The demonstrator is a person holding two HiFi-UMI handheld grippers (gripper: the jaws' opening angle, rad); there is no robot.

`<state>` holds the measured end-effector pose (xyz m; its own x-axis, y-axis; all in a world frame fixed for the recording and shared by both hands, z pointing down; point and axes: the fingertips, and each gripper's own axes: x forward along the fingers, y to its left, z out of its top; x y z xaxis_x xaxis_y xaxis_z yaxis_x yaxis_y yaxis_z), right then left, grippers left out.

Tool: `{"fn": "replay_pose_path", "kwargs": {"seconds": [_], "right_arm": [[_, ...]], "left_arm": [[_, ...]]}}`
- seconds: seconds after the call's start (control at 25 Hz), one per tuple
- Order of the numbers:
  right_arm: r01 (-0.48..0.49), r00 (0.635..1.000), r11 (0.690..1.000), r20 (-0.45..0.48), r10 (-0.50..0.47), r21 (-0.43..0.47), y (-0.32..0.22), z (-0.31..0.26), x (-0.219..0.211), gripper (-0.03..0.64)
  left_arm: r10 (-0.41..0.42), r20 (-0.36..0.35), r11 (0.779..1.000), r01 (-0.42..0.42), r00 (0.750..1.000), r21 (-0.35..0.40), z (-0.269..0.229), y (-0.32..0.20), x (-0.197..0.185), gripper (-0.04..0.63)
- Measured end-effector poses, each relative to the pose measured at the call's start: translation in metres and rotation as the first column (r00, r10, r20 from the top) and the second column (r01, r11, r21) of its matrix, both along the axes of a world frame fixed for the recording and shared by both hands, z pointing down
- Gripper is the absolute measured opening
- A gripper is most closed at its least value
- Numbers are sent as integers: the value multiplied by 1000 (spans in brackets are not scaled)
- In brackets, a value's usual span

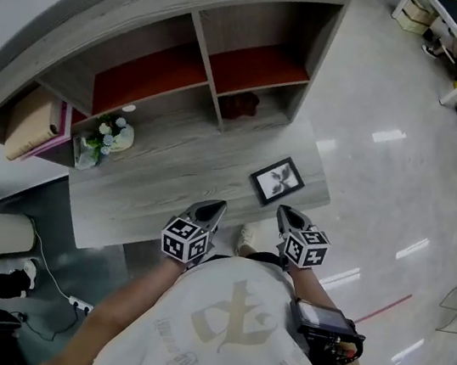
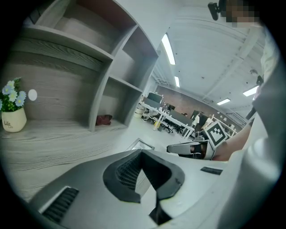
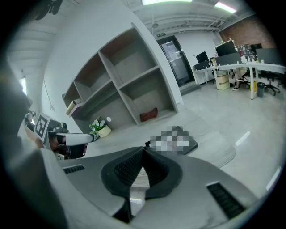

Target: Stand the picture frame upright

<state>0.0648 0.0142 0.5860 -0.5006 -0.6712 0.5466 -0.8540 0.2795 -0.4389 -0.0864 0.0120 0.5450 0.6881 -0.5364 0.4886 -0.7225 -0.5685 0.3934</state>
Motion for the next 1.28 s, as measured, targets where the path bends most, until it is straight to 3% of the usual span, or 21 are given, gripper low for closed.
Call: {"fn": "replay_pose_path", "kwargs": {"seconds": [0.44, 0.72, 1.28], "right_arm": [[-45, 999, 994, 24, 48, -103, -36, 29, 22, 6], [-65, 997, 985, 23, 70, -157, -46, 45, 33, 6], [-236, 969, 944, 14, 246, -232, -51, 64, 50, 14]], "left_arm": [[116, 36, 993, -115, 993, -26, 10, -50, 52, 2], [145, 61, 989, -142, 988, -52, 17, -77, 74, 2], [290, 127, 955, -279, 949, -97, 40, -100, 112, 3]]}}
